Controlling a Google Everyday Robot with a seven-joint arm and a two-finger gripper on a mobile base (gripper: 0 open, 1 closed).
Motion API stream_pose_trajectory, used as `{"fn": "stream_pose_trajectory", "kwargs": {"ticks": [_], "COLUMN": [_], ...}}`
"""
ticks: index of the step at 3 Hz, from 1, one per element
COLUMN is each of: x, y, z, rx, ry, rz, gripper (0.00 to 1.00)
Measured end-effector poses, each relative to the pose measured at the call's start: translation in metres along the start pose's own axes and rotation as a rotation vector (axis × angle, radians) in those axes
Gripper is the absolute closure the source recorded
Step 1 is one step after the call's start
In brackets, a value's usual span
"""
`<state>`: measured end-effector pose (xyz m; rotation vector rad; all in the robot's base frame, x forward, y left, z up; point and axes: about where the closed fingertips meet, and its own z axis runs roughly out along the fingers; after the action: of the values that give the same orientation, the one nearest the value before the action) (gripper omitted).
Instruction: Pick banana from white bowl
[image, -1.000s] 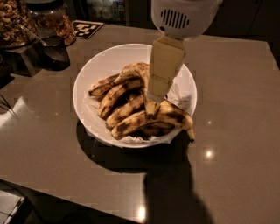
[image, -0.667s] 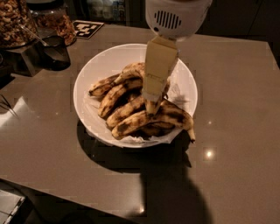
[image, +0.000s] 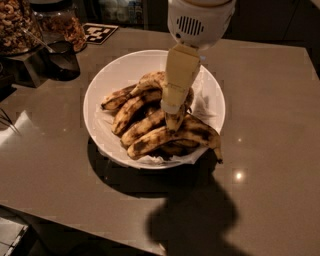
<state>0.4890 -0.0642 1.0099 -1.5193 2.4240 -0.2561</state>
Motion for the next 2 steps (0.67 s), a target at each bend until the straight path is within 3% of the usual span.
{"fn": "stream_pose_trajectory", "kwargs": {"ticks": [2], "x": [0.0008], "y": [-0.0084], "z": [0.0161], "rx": [-0.021], "ry": [0.017], "rz": [0.041], "gripper": [0.00]}}
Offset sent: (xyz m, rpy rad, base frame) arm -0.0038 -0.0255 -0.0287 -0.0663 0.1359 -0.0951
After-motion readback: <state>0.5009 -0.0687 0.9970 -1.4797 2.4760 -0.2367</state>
